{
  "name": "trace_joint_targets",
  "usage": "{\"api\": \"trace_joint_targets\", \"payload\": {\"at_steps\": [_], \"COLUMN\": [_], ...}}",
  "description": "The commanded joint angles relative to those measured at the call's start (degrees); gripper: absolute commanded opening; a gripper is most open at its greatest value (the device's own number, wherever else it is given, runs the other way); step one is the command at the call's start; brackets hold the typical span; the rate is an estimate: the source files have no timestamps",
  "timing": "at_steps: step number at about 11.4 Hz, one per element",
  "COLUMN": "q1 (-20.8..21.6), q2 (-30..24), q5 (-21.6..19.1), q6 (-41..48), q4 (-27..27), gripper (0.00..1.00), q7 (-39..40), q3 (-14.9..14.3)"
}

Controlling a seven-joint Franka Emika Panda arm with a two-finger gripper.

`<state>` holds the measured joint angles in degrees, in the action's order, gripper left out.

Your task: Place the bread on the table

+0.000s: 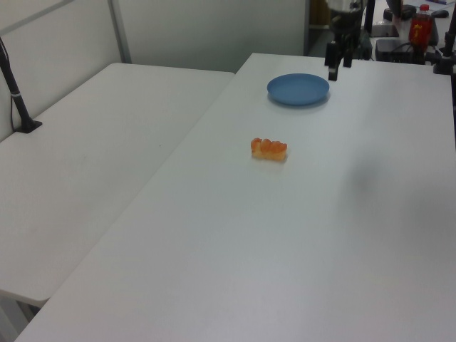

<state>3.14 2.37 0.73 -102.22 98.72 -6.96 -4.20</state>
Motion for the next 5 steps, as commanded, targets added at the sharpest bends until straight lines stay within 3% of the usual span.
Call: {"api": "trace_joint_targets", "payload": {"at_steps": [1, 5], "q1": [-1.4, -1.8], "q2": [-1.1, -1.5], "q5": [1.1, 1.0], "q6": [2.3, 1.9], "q4": [0.2, 0.2], "gripper": [1.0, 1.0], "q7": [-2.8, -2.6], "q3": [1.3, 1.1]}}
